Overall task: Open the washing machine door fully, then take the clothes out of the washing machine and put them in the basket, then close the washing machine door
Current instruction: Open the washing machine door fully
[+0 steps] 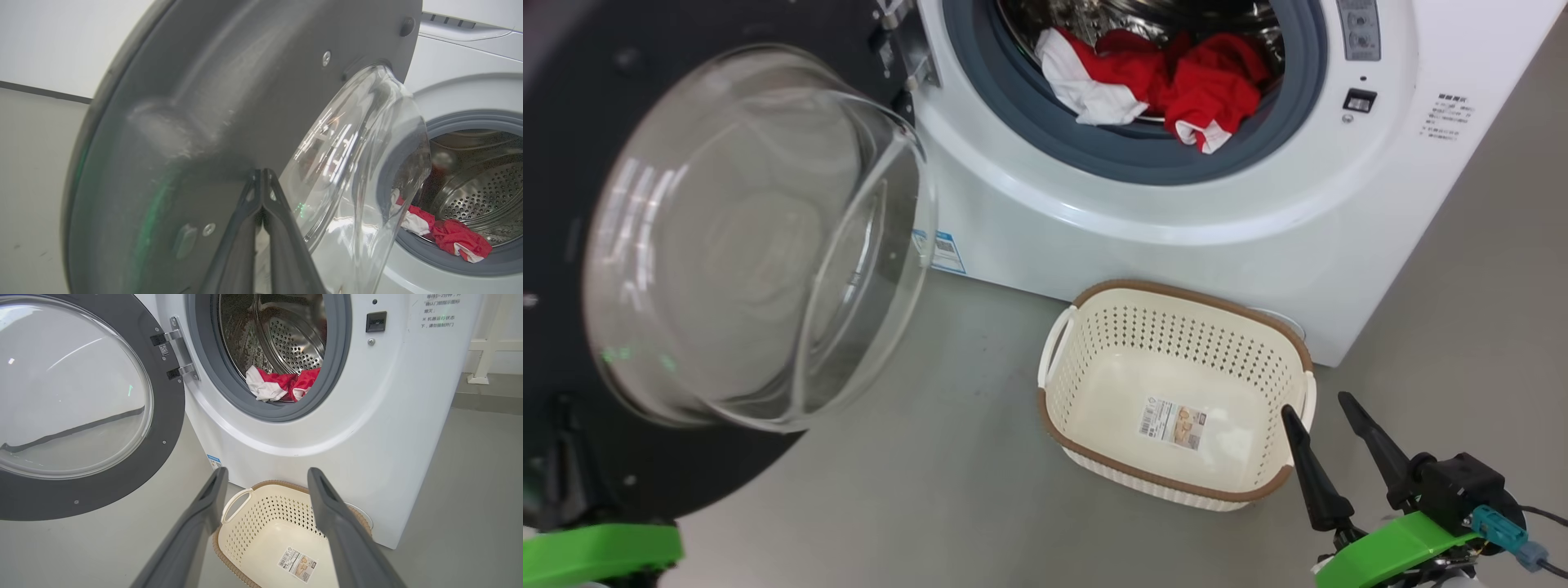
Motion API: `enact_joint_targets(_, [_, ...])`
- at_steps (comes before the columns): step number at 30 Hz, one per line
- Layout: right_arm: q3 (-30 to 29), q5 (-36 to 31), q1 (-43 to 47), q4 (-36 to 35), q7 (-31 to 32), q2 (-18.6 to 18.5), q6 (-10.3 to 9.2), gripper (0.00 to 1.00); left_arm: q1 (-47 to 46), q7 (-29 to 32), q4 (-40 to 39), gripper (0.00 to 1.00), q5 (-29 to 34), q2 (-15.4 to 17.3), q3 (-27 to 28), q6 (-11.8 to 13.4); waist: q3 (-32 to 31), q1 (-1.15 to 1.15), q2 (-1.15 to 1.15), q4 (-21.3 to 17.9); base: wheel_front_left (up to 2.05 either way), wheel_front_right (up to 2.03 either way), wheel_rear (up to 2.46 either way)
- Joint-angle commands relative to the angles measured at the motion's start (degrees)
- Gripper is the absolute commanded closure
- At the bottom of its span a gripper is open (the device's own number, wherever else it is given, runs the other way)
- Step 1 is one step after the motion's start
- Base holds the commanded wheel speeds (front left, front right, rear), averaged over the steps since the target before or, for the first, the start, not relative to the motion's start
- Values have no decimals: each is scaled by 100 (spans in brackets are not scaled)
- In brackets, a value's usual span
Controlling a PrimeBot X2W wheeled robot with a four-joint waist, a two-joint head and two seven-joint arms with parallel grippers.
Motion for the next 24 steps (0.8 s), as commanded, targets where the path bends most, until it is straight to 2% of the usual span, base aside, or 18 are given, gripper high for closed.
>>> enact_joint_targets(1, [112,-52,-208,-138,-52,-59,37,0,-281,-53,-41,100,109,184,393,-46,85,0,0,-60,0,0,0])
enact_joint_targets(8, [76,-79,-277,-157,-52,-87,37,0,-802,-53,440,100,467,239,1118,-202,225,0,0,-138,0,0,0])
enact_joint_targets(14, [89,-90,-343,-152,-52,-100,37,0,-1166,-53,899,100,628,423,1480,-248,290,0,0,-206,0,0,0])
enact_joint_targets(24, [65,-84,-352,-142,-52,-70,37,0,-1098,-53,963,100,611,440,1278,-255,192,0,0,-259,0,0,0])
